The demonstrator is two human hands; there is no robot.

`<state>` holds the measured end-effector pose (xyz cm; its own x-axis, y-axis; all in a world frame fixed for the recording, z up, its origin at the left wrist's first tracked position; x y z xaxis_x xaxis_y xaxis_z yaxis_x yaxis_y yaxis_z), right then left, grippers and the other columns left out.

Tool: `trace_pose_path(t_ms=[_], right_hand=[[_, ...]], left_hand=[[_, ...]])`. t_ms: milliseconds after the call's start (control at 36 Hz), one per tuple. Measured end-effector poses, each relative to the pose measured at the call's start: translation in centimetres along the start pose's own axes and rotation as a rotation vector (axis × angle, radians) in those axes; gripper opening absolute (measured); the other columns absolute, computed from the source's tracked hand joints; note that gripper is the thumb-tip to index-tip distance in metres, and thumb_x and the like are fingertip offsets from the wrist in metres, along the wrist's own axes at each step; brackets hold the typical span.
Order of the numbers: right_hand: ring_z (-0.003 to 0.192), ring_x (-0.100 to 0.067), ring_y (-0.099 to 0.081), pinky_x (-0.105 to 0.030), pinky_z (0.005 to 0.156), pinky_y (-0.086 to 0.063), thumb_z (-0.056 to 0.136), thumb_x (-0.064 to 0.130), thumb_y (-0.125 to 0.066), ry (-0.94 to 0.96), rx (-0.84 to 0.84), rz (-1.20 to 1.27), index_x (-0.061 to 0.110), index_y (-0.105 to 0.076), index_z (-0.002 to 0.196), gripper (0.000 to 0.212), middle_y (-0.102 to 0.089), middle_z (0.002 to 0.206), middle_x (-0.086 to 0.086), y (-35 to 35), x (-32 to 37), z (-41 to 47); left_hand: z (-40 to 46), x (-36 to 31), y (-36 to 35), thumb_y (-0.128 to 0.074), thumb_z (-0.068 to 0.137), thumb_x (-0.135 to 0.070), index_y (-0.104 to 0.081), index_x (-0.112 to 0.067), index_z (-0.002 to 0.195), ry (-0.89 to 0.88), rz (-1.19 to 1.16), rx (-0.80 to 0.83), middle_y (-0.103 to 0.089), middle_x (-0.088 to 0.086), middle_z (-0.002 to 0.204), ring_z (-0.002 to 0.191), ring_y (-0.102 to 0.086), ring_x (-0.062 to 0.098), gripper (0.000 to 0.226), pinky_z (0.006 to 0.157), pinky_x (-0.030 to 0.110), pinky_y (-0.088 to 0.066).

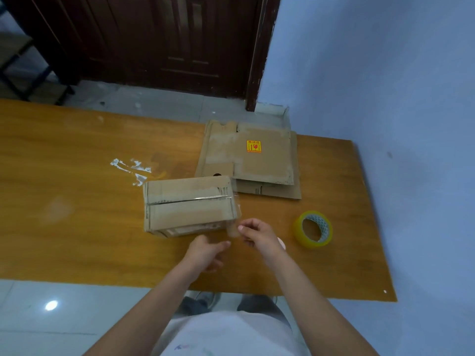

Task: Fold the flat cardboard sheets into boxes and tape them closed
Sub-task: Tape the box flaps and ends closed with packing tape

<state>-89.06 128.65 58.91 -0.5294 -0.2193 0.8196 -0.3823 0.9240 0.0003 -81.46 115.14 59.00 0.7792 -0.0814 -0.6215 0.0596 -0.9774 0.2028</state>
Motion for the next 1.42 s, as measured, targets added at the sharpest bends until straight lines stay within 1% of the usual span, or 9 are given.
trace_pose_path(t_ms=[111,194,278,333,389,500,806,1167,1417], right_hand=[[0.069,-0.011,-0.053,-0.016,0.058,-0.044,0.088,0.006,-0.06,0.049,0.022,0.021,0.016,-0.061,0.088,0.01,-0.059,0.078,0.002,-0.1,0.6,-0.1],[0.066,-0.009,-0.052,-0.015,0.057,-0.044,0.089,0.006,-0.059,0.053,0.027,0.012,0.014,-0.06,0.091,0.008,-0.058,0.078,0.002,-0.2,0.8,0.0],[0.062,-0.008,-0.051,-0.013,0.054,-0.043,0.09,0.005,-0.058,0.046,0.005,-0.004,0.013,-0.058,0.091,0.008,-0.058,0.078,0.002,-0.4,0.9,0.1],[0.059,-0.008,-0.049,-0.014,0.053,-0.042,0.09,0.005,-0.057,0.041,-0.013,-0.005,0.013,-0.058,0.09,0.009,-0.057,0.077,0.001,-0.5,0.8,0.3],[0.059,-0.01,-0.047,-0.014,0.052,-0.041,0.09,0.004,-0.057,0.039,-0.02,0.007,0.012,-0.057,0.09,0.009,-0.056,0.078,-0.001,-0.6,0.7,0.3],[0.069,-0.008,-0.053,-0.014,0.058,-0.044,0.091,0.009,-0.057,0.007,-0.033,0.001,0.012,-0.054,0.106,0.016,-0.057,0.085,0.002,-0.7,0.5,0.3],[0.095,-0.016,-0.057,-0.029,0.081,-0.048,0.092,0.024,-0.057,-0.047,-0.048,-0.013,0.018,-0.06,0.09,0.007,-0.063,0.097,0.003,-1.4,-0.4,0.4],[0.07,-0.008,-0.053,-0.019,0.064,-0.041,0.093,0.024,-0.056,-0.101,-0.221,-0.246,0.013,-0.063,0.086,0.015,-0.06,0.076,0.002,-0.2,-3.8,0.7],[0.089,-0.018,-0.06,-0.032,0.085,-0.051,0.093,0.01,-0.054,-0.04,-0.27,-0.192,0.021,-0.058,0.083,0.015,-0.063,0.087,0.0,1.5,-2.6,0.8]], left_hand=[[-1.8,-3.5,-0.3,-0.059,0.092,-0.026,-0.065,-0.01,0.081,-0.215,0.252,0.141,-0.067,0.001,0.063,0.051,-0.061,0.011,0.02,0.051,0.024,-0.048],[-3.3,-8.5,1.6,-0.054,0.094,-0.026,-0.062,-0.011,0.072,-0.539,0.32,-0.074,-0.055,0.001,0.058,0.051,-0.051,0.012,0.028,0.054,0.028,-0.045],[-3.2,-12.5,3.7,-0.051,0.095,-0.026,-0.063,-0.015,0.088,-0.787,0.521,-0.41,-0.062,-0.003,0.082,0.076,-0.055,0.013,0.018,0.066,0.025,-0.042],[-1.3,-13.6,3.7,-0.05,0.095,-0.031,-0.06,-0.022,0.119,-0.853,0.681,-0.44,-0.059,-0.004,0.121,0.116,-0.046,0.016,0.027,0.094,0.031,-0.039],[1.5,-13.2,3.2,-0.041,0.098,-0.041,-0.04,-0.033,0.14,-0.784,0.869,-0.355,-0.03,-0.007,0.152,0.143,-0.015,0.019,0.044,0.114,0.041,-0.017],[4.7,-11.9,2.6,-0.017,0.1,-0.049,-0.006,-0.043,0.148,-0.68,1.116,-0.29,0.004,-0.008,0.159,0.145,0.014,0.018,0.05,0.115,0.038,0.01],[5.1,-12.0,2.8,-0.016,0.099,-0.052,-0.009,-0.043,0.148,-0.687,1.109,-0.335,-0.001,-0.01,0.159,0.146,0.008,0.017,0.05,0.116,0.038,0.007],[5.1,-11.9,2.9,-0.017,0.099,-0.051,-0.013,-0.042,0.148,-0.71,1.073,-0.333,-0.005,-0.009,0.159,0.146,0.004,0.017,0.05,0.117,0.039,0.005],[5.2,-11.9,3.0,-0.018,0.099,-0.05,-0.016,-0.042,0.147,-0.724,1.066,-0.351,-0.01,-0.009,0.158,0.146,0.001,0.018,0.049,0.117,0.039,0.003]])
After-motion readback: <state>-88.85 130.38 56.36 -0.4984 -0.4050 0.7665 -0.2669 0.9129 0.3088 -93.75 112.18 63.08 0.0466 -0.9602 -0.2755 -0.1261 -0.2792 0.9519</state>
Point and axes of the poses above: each hand's wrist, its own z-axis towards the middle knuckle, its own y-axis out of the back of the hand, x = y × z, the point moved 8 cm from there along z, towards the middle knuckle
